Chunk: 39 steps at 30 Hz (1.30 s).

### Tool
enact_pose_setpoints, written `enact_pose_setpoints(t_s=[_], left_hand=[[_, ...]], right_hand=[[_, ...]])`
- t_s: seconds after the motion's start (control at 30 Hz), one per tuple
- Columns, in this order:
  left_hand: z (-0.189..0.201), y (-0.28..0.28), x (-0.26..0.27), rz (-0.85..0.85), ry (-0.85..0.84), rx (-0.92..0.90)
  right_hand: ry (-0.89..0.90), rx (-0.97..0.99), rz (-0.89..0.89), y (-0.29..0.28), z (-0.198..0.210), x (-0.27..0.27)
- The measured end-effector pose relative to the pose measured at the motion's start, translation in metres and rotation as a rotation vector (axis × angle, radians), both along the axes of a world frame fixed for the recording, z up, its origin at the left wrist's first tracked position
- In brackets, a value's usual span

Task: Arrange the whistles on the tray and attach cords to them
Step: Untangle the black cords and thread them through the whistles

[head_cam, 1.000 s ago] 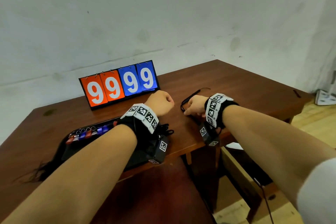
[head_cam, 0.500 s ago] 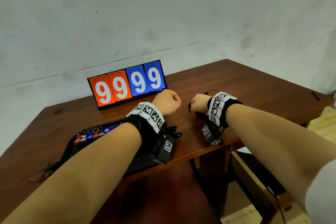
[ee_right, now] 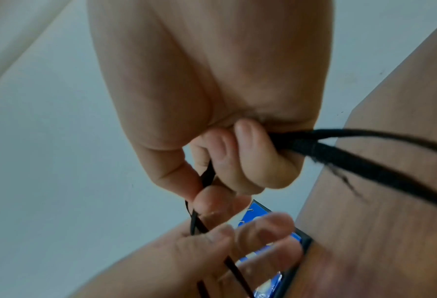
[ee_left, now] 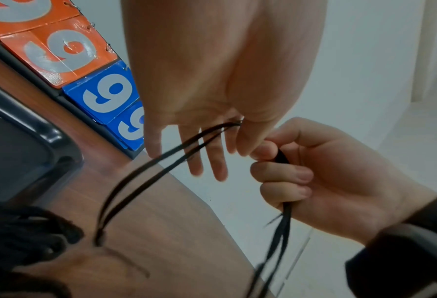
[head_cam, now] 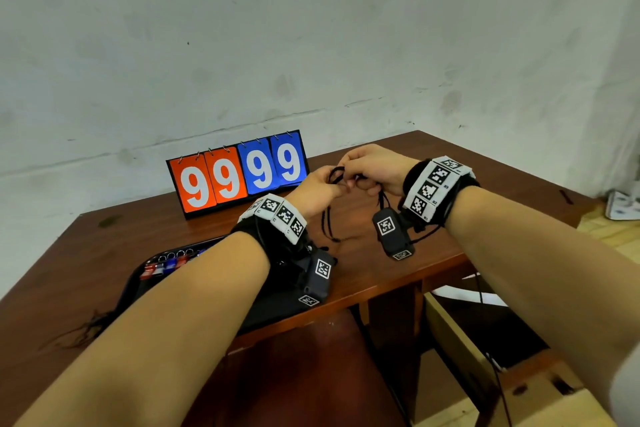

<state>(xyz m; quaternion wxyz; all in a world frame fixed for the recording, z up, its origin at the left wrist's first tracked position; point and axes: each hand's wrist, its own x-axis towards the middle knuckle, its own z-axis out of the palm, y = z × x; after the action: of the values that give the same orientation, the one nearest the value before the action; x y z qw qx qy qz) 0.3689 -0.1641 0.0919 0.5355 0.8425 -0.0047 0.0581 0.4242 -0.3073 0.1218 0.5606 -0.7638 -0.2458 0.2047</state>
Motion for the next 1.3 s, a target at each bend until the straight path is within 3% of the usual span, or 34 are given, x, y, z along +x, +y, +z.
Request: enact_pose_setpoints(t_s=[0.17, 0.47, 0.6, 0.7, 0.8, 0.83, 0.97, 1.1, 1.2, 1.3], left_hand=[[0.002, 0.005, -0.018, 0.014, 0.061, -0.081], [0.003, 0.027, -0.038, 0.061, 0.220, -0.248], [0.009, 0.029, -0.041, 0.088, 0.263, -0.404], [0.016, 0.024, -0.037, 0.146, 0.266, -0.484], [0.023, 0.013, -0.036, 0.212, 0.244, -0.318], [0.025, 0.008, -0.035, 0.226, 0.239, -0.228], [0.023, -0.005, -0.029, 0.184, 0.169, 0.109], [0.026, -0.007, -0.026, 0.130, 0.069, 0.221], [0.030, 0.001, -0.029, 0.136, 0.002, 0.272], [0.030, 0.016, -0.037, 0.153, -0.019, 0.260]], right_hand=[[-0.004, 0.114, -0.074, -0.009, 0.011, -0.007], [0.003, 0.338, -0.408, -0.035, 0.010, 0.000], [-0.041, 0.244, -0.537, -0.041, -0.003, 0.004], [-0.058, 0.069, -0.520, -0.043, -0.019, 0.010], [-0.226, -0.279, -0.469, -0.045, -0.031, 0.015], [-0.249, -0.303, -0.442, -0.044, -0.032, 0.014], [-0.202, -0.122, -0.171, -0.022, -0.028, -0.003], [-0.094, -0.015, 0.116, 0.003, -0.024, -0.021], [-0.034, 0.103, 0.130, 0.012, -0.024, -0.028], [-0.009, 0.098, 0.072, 0.018, -0.020, -0.038]])
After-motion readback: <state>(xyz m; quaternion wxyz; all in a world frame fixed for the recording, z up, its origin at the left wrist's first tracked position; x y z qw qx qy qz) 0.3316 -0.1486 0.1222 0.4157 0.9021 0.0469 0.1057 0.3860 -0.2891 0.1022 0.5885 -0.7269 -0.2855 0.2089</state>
